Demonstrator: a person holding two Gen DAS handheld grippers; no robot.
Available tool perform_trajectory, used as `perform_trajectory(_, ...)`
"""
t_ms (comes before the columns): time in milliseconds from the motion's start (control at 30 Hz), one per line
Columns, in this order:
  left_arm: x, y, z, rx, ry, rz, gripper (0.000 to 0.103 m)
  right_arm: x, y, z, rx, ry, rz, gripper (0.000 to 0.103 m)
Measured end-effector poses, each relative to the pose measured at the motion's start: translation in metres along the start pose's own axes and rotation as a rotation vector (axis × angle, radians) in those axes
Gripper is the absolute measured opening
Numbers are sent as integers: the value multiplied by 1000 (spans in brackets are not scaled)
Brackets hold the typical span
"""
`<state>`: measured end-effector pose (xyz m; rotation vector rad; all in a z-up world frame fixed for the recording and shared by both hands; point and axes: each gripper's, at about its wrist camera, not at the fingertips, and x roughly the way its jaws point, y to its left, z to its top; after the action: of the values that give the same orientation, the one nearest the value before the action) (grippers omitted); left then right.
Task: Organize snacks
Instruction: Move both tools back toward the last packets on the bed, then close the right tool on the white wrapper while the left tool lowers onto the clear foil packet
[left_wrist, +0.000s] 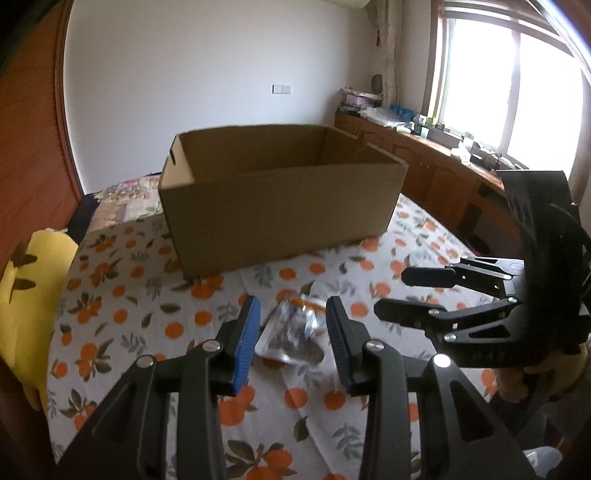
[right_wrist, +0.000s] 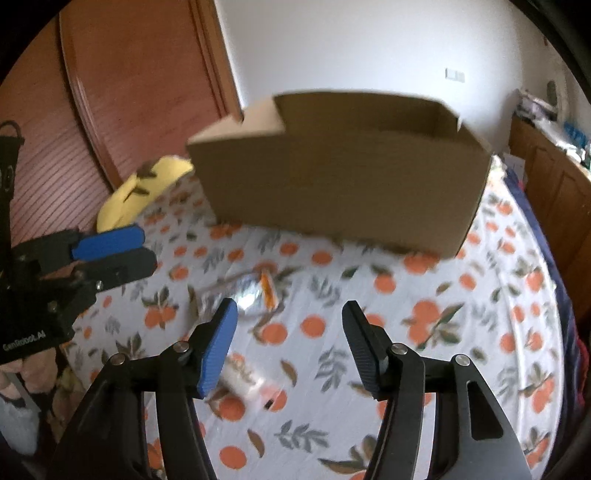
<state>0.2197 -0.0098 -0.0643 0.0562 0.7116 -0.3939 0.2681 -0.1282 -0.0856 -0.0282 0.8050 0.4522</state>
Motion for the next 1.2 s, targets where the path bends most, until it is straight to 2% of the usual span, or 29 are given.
perform_trajectory(333,13,16,-25,-49,41,-7,37,35,21,-34,-63,122,58,60)
perform_trajectory(700,18,15,-35,-61,60,-13,37,34,27,-39,-105,141,98,61)
perform_trajectory(1033,22,14,-31,-68,69,-13,37,32,41,-49,-198,128,18,60)
perform_trajectory(1133,22,14,-29,-62,64,-16,38,35,42,-48,-211,116,-25,46)
perform_trajectory(1167,23,13,-28,-56,64,-16,38,35,40,-48,-203,111,-28,37)
perform_trajectory(1200,24,12,-27,-48,64,-18,39,34,37,-47,-195,109,-27,20)
